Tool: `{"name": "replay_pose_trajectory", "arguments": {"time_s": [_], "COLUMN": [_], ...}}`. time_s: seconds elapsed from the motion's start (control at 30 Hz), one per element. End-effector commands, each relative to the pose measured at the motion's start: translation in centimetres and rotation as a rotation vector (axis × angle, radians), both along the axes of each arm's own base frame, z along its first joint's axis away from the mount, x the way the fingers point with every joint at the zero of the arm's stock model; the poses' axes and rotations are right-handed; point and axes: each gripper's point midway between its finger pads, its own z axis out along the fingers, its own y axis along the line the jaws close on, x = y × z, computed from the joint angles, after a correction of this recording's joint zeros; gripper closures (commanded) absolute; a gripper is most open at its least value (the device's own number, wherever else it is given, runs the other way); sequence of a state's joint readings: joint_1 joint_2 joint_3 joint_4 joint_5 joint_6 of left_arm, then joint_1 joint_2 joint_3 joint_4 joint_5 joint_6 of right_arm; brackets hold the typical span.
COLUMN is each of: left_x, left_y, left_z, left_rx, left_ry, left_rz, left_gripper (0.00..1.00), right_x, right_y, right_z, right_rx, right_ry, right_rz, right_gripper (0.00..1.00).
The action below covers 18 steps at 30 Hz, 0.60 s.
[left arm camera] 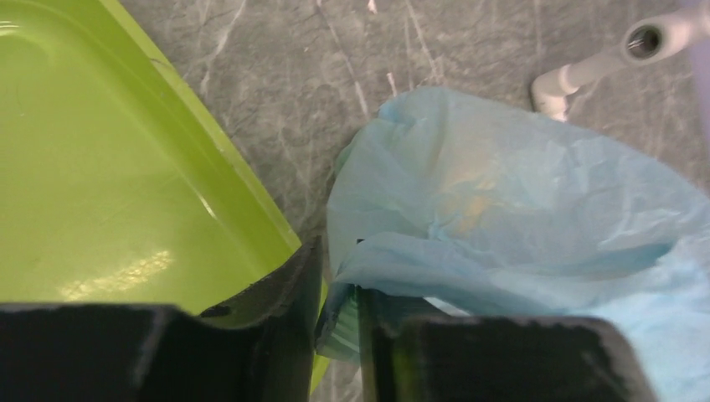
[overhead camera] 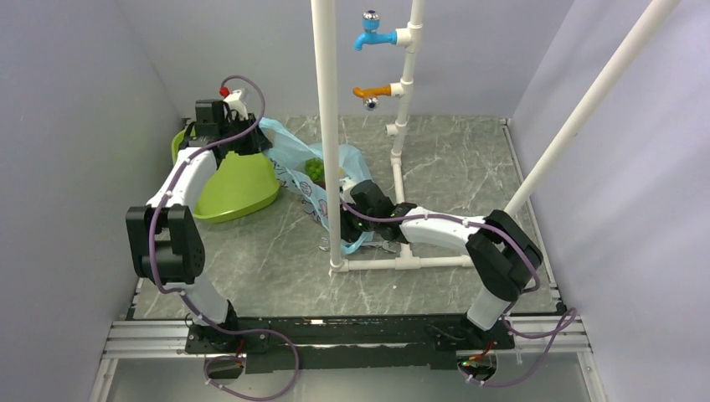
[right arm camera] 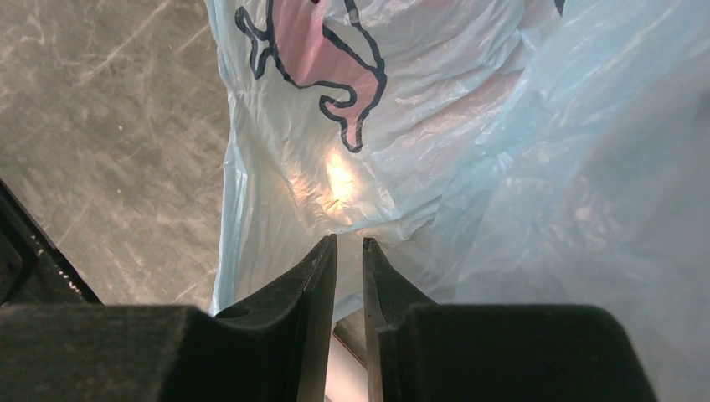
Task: Take the fake fruits out of the plastic bag
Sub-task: Adjust the plastic bag at the center of the board.
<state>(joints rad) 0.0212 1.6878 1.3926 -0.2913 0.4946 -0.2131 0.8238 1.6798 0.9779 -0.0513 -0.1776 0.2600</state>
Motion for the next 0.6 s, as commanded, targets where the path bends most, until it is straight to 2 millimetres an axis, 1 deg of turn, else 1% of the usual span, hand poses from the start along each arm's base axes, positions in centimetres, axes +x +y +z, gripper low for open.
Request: {"name": "replay_pose_trajectory", "arguments": {"time_s": [0.0,0.03,0.13,0.17,0.2,0.23,0.27,0.3,0.33,0.37,0.43,0.47,0.53,0.57], "left_x": [-0.2,-0.5,-2.1,-2.7,-3.6,-4.2,-4.9,-5.5,-6.3,-7.2,-9.1,-10.2,-12.7,-13.8], "left_y": [0.9,1.2,2.2,2.6,2.8,2.9,3.4,3.2,3.5,3.6,3.7,3.6,2.9,2.0], "left_z": [2.3,3.0,5.5,6.5,8.1,8.9,9.7,10.1,10.4,10.3,9.5,8.8,8.5,8.6], "left_rx": [0.09,0.105,0.153,0.167,0.174,0.18,0.196,0.218,0.233,0.225,0.197,0.18,0.145,0.111], "left_ry": [-0.031,-0.045,-0.111,-0.14,-0.178,-0.198,-0.212,-0.219,-0.217,-0.196,-0.141,-0.109,-0.088,-0.095], "left_rz": [0.037,0.045,0.081,0.096,0.109,0.119,0.145,0.162,0.188,0.207,0.232,0.232,0.203,0.166], "left_gripper": [0.65,0.58,0.41,0.33,0.27,0.21,0.18,0.14,0.11,0.08,0.07,0.06,0.07,0.09], "right_x": [0.5,0.5,0.9,1.1,1.1,1.3,1.4,1.5,1.6,1.6,1.9,1.9,2.0,2.0], "right_y": [0.8,0.8,0.6,0.5,0.5,0.4,0.4,0.5,0.5,0.5,0.4,0.5,0.5,0.5], "right_z": [4.2,4.9,6.7,7.3,7.9,8.3,8.8,9.2,9.6,10.0,10.6,10.7,11.2,11.3], "right_rx": [0.093,0.1,0.118,0.124,0.13,0.133,0.14,0.147,0.153,0.157,0.166,0.171,0.182,0.187], "right_ry": [-0.07,-0.079,-0.106,-0.115,-0.123,-0.128,-0.135,-0.141,-0.146,-0.151,-0.161,-0.164,-0.172,-0.175], "right_rz": [-0.011,-0.015,-0.034,-0.044,-0.052,-0.061,-0.068,-0.073,-0.077,-0.08,-0.092,-0.093,-0.095,-0.096], "right_gripper": [0.8,0.8,0.79,0.78,0.76,0.74,0.72,0.69,0.68,0.64,0.55,0.52,0.47,0.46]}}
